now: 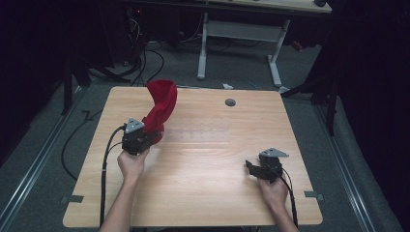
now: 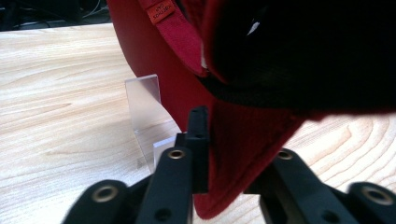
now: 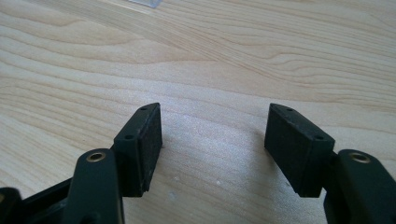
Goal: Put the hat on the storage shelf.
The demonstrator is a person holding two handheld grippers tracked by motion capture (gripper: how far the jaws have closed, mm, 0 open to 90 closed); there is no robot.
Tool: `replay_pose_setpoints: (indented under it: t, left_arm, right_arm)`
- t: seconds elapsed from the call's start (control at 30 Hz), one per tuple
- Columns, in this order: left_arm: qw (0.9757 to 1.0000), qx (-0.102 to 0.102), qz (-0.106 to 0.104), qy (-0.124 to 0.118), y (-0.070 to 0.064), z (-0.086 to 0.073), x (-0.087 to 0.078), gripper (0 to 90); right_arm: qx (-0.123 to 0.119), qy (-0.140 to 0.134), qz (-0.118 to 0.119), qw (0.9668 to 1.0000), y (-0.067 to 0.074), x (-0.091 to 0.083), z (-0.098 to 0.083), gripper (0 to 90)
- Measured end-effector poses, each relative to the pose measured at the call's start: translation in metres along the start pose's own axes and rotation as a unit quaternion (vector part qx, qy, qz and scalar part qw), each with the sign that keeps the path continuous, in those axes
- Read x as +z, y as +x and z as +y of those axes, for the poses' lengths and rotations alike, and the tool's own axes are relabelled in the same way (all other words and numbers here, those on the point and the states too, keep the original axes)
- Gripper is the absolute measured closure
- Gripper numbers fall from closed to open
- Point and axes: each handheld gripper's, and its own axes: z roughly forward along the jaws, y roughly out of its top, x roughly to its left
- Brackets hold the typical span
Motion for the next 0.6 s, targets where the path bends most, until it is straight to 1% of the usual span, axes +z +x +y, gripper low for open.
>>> replay_pose_setpoints:
  t: [0.07, 0.1, 0.13, 0.17, 0.2, 0.23, 0.27, 0.3, 0.33, 0.37, 0.5, 0.6]
  left_arm:
    - [1.0000, -0.003, 0.003, 0.000, 0.001, 0.000, -0.002, 72.7]
    - [1.0000, -0.003, 0.004, 0.000, 0.002, 0.000, -0.003, 66.7]
    - [1.0000, -0.003, 0.006, 0.000, 0.003, 0.000, -0.004, 66.7]
    - [1.0000, -0.003, 0.008, -0.001, 0.004, -0.001, -0.005, 63.9]
    - [1.0000, -0.003, 0.009, -0.002, 0.004, -0.001, -0.006, 59.4]
    - [1.0000, -0.003, 0.009, -0.003, 0.004, -0.001, -0.007, 57.1]
    - [1.0000, -0.001, 0.008, -0.003, 0.004, 0.000, -0.009, 51.6]
    - [1.0000, -0.001, 0.007, -0.003, 0.004, 0.000, -0.010, 51.6]
    - [1.0000, -0.001, 0.007, -0.002, 0.003, 0.000, -0.011, 47.7]
    - [1.0000, 0.001, 0.008, -0.002, 0.003, 0.001, -0.012, 47.7]
    - [0.9998, 0.010, 0.015, 0.001, 0.003, 0.001, -0.016, 42.6]
    - [0.9998, 0.016, 0.014, -0.001, 0.002, 0.002, -0.020, 40.5]
  right_arm:
    - [0.000, 0.000, 0.000, 1.0000, 0.000, 0.000, 0.000, 36.9]
    - [0.000, 0.000, 0.000, 1.0000, 0.000, 0.000, 0.000, 36.9]
    - [0.000, 0.000, 0.000, 1.0000, 0.000, 0.000, 0.000, 36.9]
    - [0.000, 0.000, 0.000, 1.0000, 0.000, 0.000, 0.000, 36.9]
    - [0.000, 0.000, 0.000, 1.0000, 0.000, 0.000, 0.000, 36.9]
    - [0.000, 0.000, 0.000, 1.0000, 0.000, 0.000, 0.000, 36.9]
    - [0.000, 0.000, 0.000, 1.0000, 0.000, 0.000, 0.000, 36.9]
    - [0.000, 0.000, 0.000, 1.0000, 0.000, 0.000, 0.000, 36.9]
    - [0.000, 0.000, 0.000, 1.0000, 0.000, 0.000, 0.000, 36.9]
    - [0.000, 0.000, 0.000, 1.0000, 0.000, 0.000, 0.000, 36.9]
    - [0.000, 0.000, 0.000, 1.0000, 0.000, 0.000, 0.000, 36.9]
    - [0.000, 0.000, 0.000, 1.0000, 0.000, 0.000, 0.000, 36.9]
